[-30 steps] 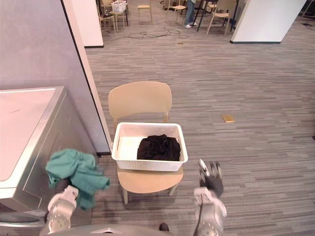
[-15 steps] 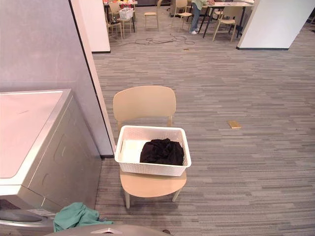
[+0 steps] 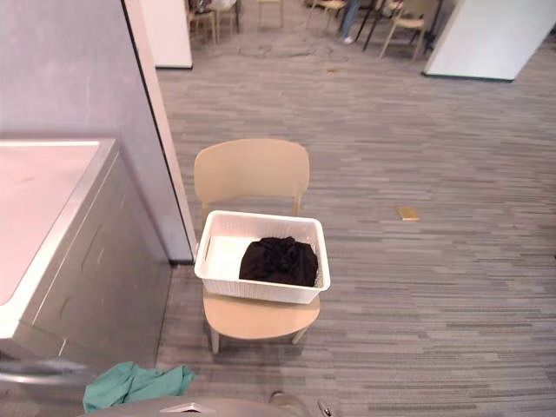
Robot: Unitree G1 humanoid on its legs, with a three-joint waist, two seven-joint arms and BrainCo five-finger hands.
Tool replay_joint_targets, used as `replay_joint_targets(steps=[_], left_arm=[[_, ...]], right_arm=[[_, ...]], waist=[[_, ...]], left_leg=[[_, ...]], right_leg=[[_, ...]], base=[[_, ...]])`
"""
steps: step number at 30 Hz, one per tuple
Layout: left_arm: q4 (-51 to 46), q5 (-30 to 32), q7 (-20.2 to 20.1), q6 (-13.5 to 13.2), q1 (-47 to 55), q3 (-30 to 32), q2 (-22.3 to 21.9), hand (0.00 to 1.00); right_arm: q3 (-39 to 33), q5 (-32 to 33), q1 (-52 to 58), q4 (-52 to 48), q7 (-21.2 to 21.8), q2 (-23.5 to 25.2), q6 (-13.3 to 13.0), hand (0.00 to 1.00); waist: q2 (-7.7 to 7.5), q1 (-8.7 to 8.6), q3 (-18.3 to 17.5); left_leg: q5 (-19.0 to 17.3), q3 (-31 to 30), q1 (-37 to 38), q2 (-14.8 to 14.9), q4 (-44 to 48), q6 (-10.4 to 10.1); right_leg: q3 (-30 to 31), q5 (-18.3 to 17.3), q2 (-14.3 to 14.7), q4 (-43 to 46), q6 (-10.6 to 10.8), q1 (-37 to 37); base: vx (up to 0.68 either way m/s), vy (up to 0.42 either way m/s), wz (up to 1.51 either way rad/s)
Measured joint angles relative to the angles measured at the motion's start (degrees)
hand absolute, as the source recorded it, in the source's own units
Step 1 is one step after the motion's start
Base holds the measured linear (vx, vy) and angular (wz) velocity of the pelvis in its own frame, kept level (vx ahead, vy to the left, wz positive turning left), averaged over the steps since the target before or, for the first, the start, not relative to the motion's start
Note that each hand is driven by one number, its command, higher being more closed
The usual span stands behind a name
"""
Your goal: Pick up the laundry basket with both hands and put the clothes into the washing machine.
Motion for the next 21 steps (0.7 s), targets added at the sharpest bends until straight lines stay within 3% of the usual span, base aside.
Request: replay_joint_targets(steps=[3,4,6,8,10,12,14,16,18,20,21], left_arm=[[-0.15,0.02,-0.52,-0.24,-1.13,0.09,0.1,1.0],[-0.18,0.01,-1.04,-0.25,-1.96,0.12,-0.02,1.0],[0.09,0.01,-1.15,-0.23,-2.43,0.25,-0.36,1.0],[0.24,0.02,-1.09,0.17,-2.19,1.91,-0.2,1.0],[0.26,0.02,-1.12,0.15,-1.42,2.4,-0.32,1.0],[0.42,0.02,-1.12,0.27,-1.29,2.55,-0.31,1.0],[1.31,0.15,-1.07,0.46,-1.53,2.75,-0.21,1.0],[1.73,0.41,-0.84,0.42,-1.32,2.14,0.61,1.0],[2.04,0.42,-0.53,0.46,-1.33,0.42,2.11,1.0],[3.0,0.92,0.11,0.82,-1.93,-4.41,2.64,1.0],[3.01,1.31,0.11,0.96,-2.35,-5.86,2.75,1.0]], right_arm=[[3.59,-2.42,-2.35,-0.45,-0.12,-2.73,0.33,0.0],[4.86,-3.07,-4.17,-1.76,-0.22,-4.15,0.75,0.0],[5.79,-3.11,-6.44,-2.77,-0.33,-5.0,1.0,0.0],[5.93,-3.05,-9.68,-6.01,-0.62,-4.84,1.01,0.0],[6.15,-2.84,-9.92,-8.44,-0.6,-4.53,0.73,0.0],[5.66,-2.48,-10.0,-10.63,-0.66,-4.09,-0.21,0.0],[2.96,-2.44,-10.39,-9.88,-0.75,-4.0,-0.38,0.0],[2.36,-2.36,-10.97,-6.22,-0.93,-3.34,0.06,0.0],[2.64,-2.12,-10.23,-2.8,-0.91,-2.52,0.33,0.0],[2.14,-1.82,-10.22,-0.68,-0.89,-3.97,0.55,0.0],[2.14,-1.83,-10.25,-0.4,-0.94,-4.33,0.57,0.0]], waist=[[0.24,0.42,1.51],[0.85,0.28,1.86],[1.44,0.26,2.3],[2.4,0.13,2.79],[2.69,0.34,2.71],[2.91,0.41,2.5],[3.88,-0.29,0.83],[1.67,-1.6,0.06],[1.36,-2.29,-0.81],[3.09,-3.11,-0.31],[3.1,-3.26,-0.31]], left_leg=[[0.55,-1.81,-3.64,-1.73,2.53,0.99],[2.06,-1.98,-6.7,-2.63,4.38,2.33],[5.83,-2.03,-7.4,-2.9,0.74,2.47],[-3.63,2.55,-11.1,1.53,25.4,5.06],[-4.21,2.89,-9.26,4.37,34.79,4.73],[-3.57,3.22,-4.98,8.13,37.44,4.41],[2.74,4.82,-1.56,9.14,29.29,5.17],[1.59,5.42,-0.34,6.03,19.87,5.27],[0.15,5.08,2.73,5.5,10.89,2.36],[-2.94,5.15,4.21,6.1,5.16,-2.33],[-3.19,5.06,4.32,5.8,4.16,-2.71]], right_leg=[[-2.05,-4.26,-2.63,8.52,-0.06,-4.73],[-3.34,-5.59,-4.51,12.19,-0.5,-7.95],[-4.65,-5.06,-5.72,11.86,-2.16,-9.54],[-6.74,-3.8,-6.46,11.86,-2.87,-9.42],[-7.52,-3.43,-6.48,11.59,-2.73,-8.36],[-9.22,-2.12,-6.59,10.11,-2.9,-8.23],[-11.12,0.35,-7.06,8.58,-1.29,-9.87],[-12.0,3.1,-8.02,3.5,-1.31,-9.26],[-14.06,6.57,-7.94,-0.4,-0.81,-8.1],[-17.13,7.66,-8.37,-0.02,0.6,-7.77],[-17.63,7.82,-8.97,0.12,0.78,-7.6]], base=[[-0.13,-0.091,0.6],[-0.15,-0.115,0.69],[-0.11,-0.075,0.54],[-0.06,-0.068,0.43],[-0.09,-0.026,0.28],[-0.09,0.102,0.42],[-0.1,0.198,0.7],[-0.07,0.183,0.84],[-0.03,0.228,0.64],[-0.06,0.252,0.6],[-0.09,0.176,0.64]])
